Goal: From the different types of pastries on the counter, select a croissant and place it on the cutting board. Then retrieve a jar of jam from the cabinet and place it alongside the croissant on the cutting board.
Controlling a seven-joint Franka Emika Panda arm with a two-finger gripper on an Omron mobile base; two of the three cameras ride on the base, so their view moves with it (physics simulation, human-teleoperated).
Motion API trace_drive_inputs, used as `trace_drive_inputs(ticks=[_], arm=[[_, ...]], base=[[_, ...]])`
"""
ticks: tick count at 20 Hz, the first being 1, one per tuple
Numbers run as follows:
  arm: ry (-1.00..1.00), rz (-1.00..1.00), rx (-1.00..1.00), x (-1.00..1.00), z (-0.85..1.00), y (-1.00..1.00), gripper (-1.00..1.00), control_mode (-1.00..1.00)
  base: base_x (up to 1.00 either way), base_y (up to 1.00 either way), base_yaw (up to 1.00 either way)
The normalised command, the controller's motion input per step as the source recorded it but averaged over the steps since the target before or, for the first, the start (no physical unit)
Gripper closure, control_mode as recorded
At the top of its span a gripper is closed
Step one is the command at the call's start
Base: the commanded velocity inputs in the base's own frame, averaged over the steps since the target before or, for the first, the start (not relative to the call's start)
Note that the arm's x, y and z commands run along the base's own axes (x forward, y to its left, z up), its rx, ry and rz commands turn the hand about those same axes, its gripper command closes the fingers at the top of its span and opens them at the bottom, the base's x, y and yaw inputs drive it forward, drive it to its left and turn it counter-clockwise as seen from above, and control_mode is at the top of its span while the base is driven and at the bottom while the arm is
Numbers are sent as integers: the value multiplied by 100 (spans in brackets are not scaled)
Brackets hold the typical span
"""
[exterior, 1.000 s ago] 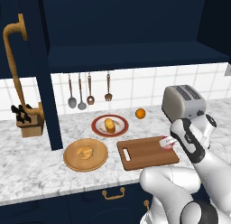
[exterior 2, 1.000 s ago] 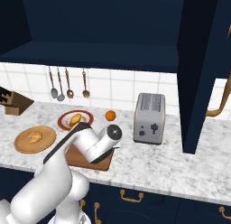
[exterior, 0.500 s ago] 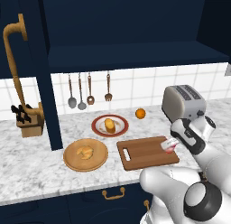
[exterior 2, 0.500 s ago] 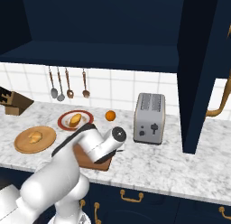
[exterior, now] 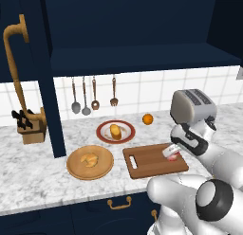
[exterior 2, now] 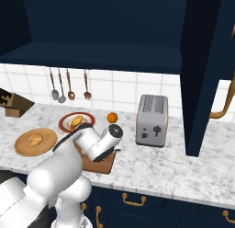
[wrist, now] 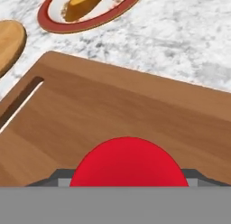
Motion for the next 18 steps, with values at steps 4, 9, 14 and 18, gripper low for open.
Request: trace_drive_inputs(ticks=[4,9,14,18], arm=[[0,0,-34,0,-99,100,-100,-100],[-9,0,-12,-16,-44,34,-100,-100],[-22,0,4,-72,19,-16,-100,-100],[-18,0,5,-72,48,-4,-100,-100]], base=[[0,0,0],[0,0,0],[0,0,0],[0,0,0]])
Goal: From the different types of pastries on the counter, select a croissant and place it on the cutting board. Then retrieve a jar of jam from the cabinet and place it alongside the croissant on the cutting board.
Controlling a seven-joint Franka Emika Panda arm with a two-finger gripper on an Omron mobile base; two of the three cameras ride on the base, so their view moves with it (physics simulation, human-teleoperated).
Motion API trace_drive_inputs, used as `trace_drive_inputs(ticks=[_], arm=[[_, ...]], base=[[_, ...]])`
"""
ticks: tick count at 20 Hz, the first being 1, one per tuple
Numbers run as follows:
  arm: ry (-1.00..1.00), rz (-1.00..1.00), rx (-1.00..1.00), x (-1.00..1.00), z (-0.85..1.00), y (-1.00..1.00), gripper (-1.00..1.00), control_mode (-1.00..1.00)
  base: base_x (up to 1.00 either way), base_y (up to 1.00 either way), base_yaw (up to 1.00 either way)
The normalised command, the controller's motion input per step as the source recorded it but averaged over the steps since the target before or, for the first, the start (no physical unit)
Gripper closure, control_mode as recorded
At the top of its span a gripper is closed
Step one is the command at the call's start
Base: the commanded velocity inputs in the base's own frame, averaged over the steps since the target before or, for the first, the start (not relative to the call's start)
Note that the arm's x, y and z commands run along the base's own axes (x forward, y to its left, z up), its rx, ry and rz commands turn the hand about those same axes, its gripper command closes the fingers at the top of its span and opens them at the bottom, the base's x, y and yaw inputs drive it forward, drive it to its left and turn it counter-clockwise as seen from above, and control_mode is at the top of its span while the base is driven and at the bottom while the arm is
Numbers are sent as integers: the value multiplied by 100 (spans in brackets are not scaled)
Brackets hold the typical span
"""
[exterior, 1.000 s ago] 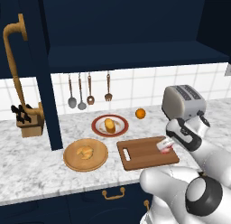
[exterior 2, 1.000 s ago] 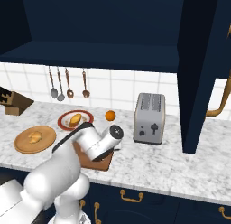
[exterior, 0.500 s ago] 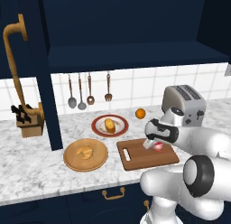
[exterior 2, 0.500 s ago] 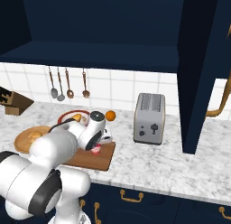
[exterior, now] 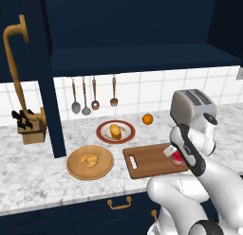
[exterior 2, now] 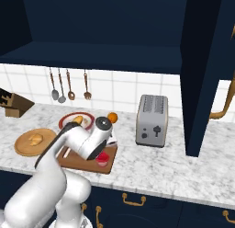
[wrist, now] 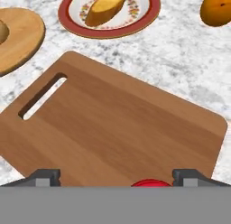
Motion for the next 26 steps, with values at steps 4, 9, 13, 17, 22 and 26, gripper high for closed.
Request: trace_drive_inputs(ticks=[4,9,13,17,22,26], arm=[[-16,-1,3,-60,47,0,-100,-100],[-11,-7,3,-38,64,48,-100,-100],[-2,-18,0,-29,62,100,-100,-100],[0,-11,-7,-6,32,100,-100,-100],[7,-5,0,-5,-9,89,-100,-100],[5,-20,0,-8,-1,100,-100,-100]], base=[[0,0,0],[0,0,0],[0,0,0],[0,0,0],[0,0,0],[0,0,0]])
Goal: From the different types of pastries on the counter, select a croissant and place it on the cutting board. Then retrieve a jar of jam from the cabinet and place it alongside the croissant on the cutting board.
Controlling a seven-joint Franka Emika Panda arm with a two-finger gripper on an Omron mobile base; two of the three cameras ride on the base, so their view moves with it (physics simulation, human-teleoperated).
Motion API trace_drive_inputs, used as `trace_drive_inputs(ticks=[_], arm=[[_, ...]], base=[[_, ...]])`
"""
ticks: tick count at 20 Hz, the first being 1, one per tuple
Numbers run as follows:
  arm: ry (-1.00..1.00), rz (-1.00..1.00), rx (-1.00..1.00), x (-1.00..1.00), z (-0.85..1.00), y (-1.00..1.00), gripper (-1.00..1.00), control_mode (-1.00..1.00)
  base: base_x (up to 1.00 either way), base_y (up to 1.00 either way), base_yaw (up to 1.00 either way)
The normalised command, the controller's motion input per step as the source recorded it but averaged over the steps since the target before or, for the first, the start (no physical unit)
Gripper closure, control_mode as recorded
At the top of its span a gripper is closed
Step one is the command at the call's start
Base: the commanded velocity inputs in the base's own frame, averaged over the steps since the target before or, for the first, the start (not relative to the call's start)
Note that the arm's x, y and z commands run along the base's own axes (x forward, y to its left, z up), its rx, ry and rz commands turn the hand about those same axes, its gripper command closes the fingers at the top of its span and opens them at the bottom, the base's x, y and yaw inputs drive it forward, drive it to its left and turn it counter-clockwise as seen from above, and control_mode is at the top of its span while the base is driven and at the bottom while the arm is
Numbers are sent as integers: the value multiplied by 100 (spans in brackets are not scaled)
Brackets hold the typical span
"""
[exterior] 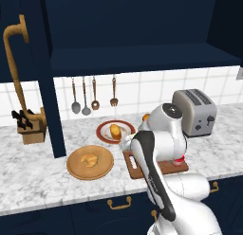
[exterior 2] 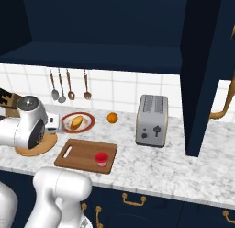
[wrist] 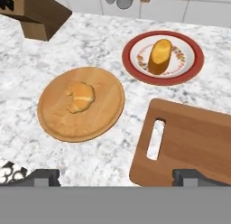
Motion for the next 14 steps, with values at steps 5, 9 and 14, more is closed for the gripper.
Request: trace_drive_inputs(ticks=[5,9,14], arm=[[1,-5,0,-10,-9,88,-100,-100],[3,0,-4,41,-3,67,-100,-100],[0,1,0,12,-1,36,-100,-100]], base=[[0,0,0],[0,0,0],[0,0,0]])
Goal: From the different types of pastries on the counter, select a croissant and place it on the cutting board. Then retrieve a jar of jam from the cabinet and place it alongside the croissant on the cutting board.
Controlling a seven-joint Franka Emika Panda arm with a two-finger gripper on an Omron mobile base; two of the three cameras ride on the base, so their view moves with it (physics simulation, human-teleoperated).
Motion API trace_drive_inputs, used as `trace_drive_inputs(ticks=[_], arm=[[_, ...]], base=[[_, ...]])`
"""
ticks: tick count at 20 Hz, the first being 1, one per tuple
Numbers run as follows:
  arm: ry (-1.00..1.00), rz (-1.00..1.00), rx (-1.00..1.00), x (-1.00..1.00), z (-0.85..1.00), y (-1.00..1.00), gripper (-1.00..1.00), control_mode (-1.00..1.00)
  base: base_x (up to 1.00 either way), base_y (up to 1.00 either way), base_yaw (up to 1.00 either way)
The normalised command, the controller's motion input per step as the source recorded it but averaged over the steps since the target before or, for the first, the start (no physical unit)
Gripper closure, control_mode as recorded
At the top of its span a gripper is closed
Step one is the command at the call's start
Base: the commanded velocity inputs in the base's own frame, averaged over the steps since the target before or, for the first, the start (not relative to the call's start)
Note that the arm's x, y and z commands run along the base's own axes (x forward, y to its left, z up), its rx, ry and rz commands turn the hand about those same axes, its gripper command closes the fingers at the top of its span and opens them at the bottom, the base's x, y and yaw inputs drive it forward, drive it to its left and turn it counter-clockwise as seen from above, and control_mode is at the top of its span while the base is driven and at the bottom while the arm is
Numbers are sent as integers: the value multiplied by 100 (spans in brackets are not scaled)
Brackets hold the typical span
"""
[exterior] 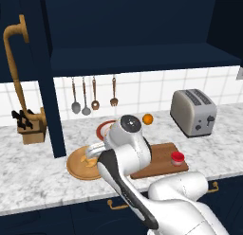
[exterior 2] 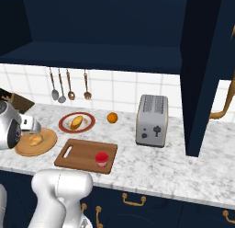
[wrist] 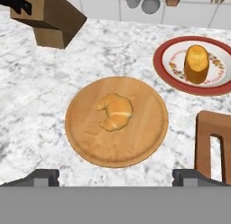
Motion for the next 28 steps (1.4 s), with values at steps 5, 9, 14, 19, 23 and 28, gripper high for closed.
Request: trace_drive_inputs(ticks=[5,9,14,19,23,28], arm=[[11,0,-3,45,-76,-2,-100,-100],[5,1,7,7,-35,0,-100,-100],[0,-3,-2,52,-7,29,-100,-100],[1,-3,-3,23,-11,28,-100,-100],[3,0,-1,17,-5,36,-100,-100],[9,0,-6,97,-7,25,-100,-100]], base=[[0,0,0],[0,0,0],[0,0,0],[0,0,0],[0,0,0],[0,0,0]])
